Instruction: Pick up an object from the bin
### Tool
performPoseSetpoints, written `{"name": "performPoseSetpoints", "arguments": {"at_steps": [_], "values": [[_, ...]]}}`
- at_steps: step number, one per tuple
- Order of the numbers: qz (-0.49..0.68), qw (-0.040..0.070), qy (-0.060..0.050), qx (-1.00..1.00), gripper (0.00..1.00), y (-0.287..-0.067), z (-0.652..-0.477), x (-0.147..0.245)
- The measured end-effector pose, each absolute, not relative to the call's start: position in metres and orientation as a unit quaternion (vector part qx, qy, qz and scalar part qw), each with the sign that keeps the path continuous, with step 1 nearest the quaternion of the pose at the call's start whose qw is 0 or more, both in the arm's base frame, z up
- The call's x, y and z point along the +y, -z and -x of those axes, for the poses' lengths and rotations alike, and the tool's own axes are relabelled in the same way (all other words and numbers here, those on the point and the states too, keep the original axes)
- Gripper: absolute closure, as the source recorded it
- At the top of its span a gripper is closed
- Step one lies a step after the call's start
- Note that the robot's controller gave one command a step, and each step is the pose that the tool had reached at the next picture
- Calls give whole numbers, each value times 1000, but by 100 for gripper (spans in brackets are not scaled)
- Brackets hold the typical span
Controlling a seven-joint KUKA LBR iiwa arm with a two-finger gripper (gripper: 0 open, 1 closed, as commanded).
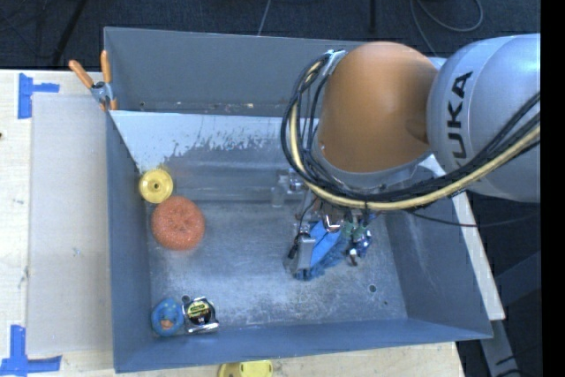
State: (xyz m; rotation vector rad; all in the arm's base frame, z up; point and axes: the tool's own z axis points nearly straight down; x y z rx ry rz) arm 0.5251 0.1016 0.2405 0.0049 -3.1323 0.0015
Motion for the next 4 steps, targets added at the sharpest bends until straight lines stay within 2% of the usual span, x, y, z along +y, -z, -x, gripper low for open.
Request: {"name": "performPoseSetpoints", "arguments": {"at_steps": [1,2,3,4], "values": [[1,0,0,-1000,0,-245,-527,101],[-13,-2,0,-1000,0,-163,-551,50],[-62,0,0,-998,0,-152,-542,103],[-111,-1,0,-994,0,-148,-573,47]]}}
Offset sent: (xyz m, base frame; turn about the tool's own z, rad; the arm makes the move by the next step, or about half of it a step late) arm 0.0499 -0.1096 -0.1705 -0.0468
